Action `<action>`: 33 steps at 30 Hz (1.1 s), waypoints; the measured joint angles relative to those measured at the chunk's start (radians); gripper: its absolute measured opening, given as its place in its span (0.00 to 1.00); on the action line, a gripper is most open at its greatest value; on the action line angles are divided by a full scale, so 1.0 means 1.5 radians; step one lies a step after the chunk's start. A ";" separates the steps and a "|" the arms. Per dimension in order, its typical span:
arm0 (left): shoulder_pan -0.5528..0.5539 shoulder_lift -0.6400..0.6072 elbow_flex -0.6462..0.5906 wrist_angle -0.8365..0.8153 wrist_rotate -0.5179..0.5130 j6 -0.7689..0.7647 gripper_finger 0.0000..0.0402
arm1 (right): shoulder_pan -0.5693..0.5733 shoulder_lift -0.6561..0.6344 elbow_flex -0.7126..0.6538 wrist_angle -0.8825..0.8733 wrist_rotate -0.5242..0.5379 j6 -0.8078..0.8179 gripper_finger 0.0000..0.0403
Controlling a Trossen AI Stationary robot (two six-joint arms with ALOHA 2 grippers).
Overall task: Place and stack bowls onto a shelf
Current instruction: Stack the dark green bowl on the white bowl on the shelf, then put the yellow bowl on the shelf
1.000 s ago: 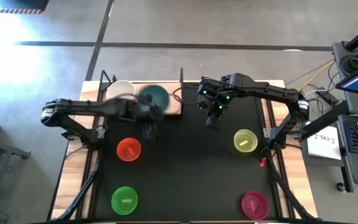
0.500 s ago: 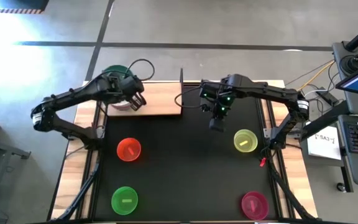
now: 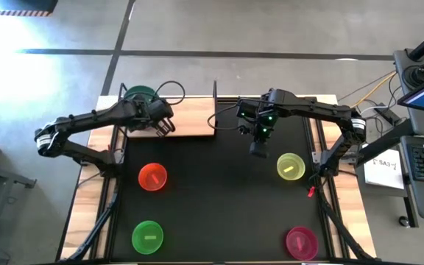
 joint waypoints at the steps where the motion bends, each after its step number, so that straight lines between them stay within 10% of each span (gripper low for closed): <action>1: 0.000 0.000 -0.008 0.015 0.000 0.002 0.00 | 0.000 0.000 0.000 0.000 0.000 0.000 0.48; 28: 0.000 -0.003 0.051 -0.069 0.031 0.001 0.31 | 0.000 -0.010 0.001 -0.050 0.001 0.028 0.48; 33: -0.012 -0.003 0.097 -0.057 0.145 -0.050 0.31 | 0.007 -0.028 -0.020 -0.054 -0.001 0.075 0.48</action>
